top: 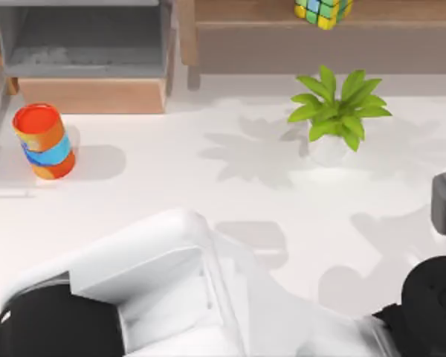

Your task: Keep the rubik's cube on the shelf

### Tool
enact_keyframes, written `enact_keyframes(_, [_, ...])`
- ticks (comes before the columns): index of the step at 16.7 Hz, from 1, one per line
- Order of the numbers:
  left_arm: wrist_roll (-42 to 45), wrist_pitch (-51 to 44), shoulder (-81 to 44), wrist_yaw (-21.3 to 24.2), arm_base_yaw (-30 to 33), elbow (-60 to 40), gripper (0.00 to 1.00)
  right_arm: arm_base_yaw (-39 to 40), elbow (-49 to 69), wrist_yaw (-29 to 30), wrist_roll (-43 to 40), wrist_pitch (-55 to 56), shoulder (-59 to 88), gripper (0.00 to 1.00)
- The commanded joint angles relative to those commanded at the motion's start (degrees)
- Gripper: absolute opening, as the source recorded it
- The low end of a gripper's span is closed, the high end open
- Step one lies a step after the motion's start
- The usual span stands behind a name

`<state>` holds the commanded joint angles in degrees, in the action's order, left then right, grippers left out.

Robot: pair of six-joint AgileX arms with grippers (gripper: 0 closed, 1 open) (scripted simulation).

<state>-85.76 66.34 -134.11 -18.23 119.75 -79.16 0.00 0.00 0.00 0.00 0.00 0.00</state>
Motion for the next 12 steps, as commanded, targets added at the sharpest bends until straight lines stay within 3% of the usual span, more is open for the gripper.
enact_keyframes(12, [-82.4, 11.8, 11.5, 22.1, 82.9, 24.5, 1.00, 0.0, 0.0, 0.0, 0.0, 0.0, 0.0, 1.00])
